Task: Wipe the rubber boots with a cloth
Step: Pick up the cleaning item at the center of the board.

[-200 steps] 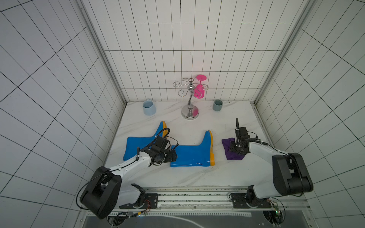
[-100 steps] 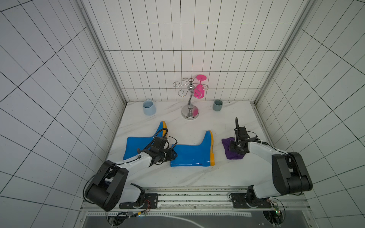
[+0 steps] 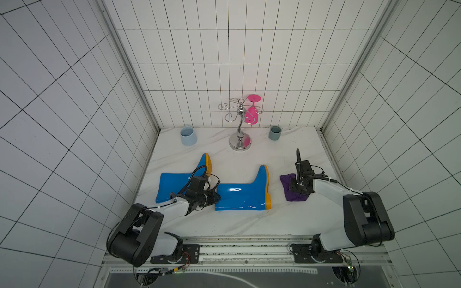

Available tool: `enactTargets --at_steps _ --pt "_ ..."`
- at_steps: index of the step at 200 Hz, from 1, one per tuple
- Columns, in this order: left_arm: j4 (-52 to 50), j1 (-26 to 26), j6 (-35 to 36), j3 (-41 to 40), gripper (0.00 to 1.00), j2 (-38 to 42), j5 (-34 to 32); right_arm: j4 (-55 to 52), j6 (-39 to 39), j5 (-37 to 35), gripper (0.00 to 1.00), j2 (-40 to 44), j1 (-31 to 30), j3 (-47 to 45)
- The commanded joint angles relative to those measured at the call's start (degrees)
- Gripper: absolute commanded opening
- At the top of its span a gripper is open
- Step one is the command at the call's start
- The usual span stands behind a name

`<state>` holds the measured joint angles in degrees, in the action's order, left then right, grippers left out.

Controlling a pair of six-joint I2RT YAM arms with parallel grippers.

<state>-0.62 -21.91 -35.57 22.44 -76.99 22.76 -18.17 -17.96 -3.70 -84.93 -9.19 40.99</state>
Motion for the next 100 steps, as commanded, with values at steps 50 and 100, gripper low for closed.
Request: enactTargets --at_steps 50,100 --pt "-1.04 0.73 -0.47 -3.05 0.0 -1.1 1.49 -1.4 -0.47 -0.39 0.41 -2.85 -3.4 3.28" --pt "0.51 0.73 -0.64 -3.52 0.0 -1.53 2.17 -2.18 -0.56 -1.25 0.0 -4.99 -5.81 2.61"
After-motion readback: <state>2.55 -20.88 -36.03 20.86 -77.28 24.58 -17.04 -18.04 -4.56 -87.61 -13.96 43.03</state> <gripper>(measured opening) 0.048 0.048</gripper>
